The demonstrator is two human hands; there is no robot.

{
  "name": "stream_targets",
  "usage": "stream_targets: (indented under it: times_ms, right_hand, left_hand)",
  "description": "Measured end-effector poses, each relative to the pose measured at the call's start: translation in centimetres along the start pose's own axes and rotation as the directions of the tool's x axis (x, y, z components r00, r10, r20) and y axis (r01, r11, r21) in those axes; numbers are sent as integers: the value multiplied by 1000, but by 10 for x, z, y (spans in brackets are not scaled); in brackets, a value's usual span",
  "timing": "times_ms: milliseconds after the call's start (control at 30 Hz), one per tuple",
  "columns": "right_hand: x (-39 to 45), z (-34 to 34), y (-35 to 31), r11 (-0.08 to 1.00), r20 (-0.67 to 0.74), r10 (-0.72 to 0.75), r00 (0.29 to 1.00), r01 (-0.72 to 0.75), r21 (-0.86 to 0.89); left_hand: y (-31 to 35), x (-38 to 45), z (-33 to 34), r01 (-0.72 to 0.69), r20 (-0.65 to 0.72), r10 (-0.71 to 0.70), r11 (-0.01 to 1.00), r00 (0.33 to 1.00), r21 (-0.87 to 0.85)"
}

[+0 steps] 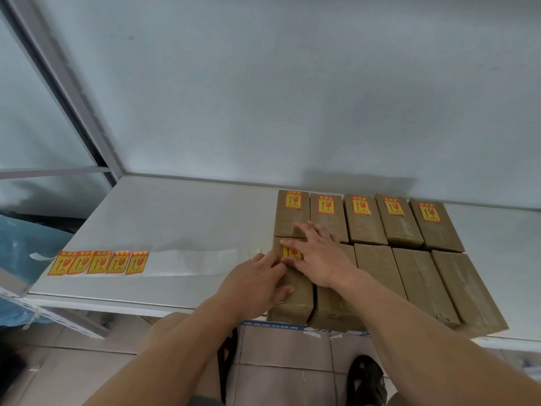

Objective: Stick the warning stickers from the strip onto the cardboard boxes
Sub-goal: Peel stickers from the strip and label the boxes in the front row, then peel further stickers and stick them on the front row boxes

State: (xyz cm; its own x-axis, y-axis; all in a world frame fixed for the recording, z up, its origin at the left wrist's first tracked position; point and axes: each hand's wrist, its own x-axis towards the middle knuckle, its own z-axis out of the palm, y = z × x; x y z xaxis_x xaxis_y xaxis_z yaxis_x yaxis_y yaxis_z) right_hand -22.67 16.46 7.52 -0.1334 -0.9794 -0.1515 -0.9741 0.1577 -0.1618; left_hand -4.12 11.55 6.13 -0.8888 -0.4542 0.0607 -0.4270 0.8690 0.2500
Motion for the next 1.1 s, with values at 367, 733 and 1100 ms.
stream_targets:
  times_ms: [367,733,1100]
  right_hand:
    - [-7,1,9,998,-52,55,997,-56,-15]
    - [36,-29,-74,980,-181,-200,963,192,-59]
    - [114,18,-211,916,-78,-393,916,384,-116]
  left_hand:
    - [3,-1,-4,-25,-22,25,999,999,32]
    - [-81,-63,-44,35,-77,-11,948,997,316]
    - [-196,-145,-57,239,-46,-242,873,969,426]
